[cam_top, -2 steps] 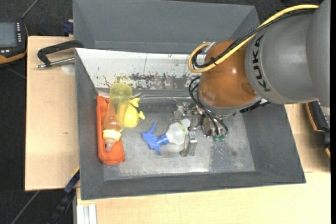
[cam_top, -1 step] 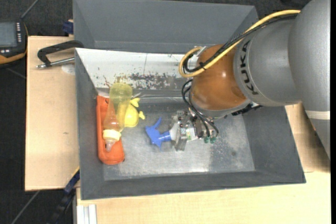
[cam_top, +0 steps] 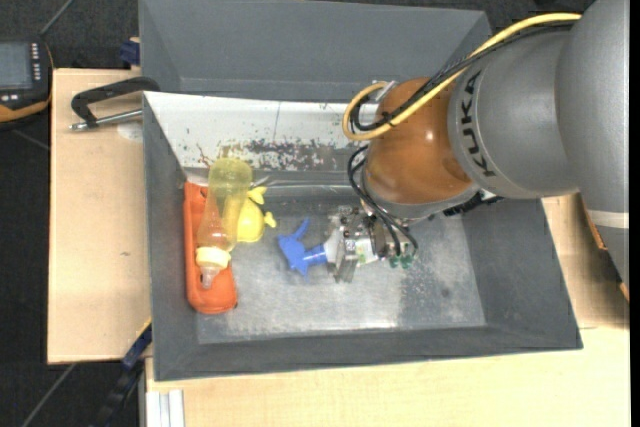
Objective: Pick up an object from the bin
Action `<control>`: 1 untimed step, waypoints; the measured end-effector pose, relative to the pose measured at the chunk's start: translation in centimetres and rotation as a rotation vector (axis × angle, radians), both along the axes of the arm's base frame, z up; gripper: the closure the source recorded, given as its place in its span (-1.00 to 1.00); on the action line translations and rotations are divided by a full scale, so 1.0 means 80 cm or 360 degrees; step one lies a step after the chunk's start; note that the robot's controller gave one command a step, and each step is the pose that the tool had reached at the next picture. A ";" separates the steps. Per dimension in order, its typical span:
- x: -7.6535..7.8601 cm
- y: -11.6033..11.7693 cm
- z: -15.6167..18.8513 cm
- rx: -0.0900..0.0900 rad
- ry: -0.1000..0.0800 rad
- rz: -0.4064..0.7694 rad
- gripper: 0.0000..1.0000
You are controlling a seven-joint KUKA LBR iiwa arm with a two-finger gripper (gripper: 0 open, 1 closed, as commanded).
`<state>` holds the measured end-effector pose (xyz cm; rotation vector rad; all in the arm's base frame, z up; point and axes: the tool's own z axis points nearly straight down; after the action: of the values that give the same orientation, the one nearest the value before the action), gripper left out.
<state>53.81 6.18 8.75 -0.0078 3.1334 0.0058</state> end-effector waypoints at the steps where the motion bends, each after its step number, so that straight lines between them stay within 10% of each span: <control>1: 0.015 0.004 -0.013 0.0000 -0.0004 0.0048 1.00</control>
Offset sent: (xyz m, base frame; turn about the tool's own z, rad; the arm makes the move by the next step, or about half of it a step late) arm 0.0109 -0.0027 -0.0082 -0.0588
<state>55.00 6.52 7.68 -0.0548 3.1307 0.0064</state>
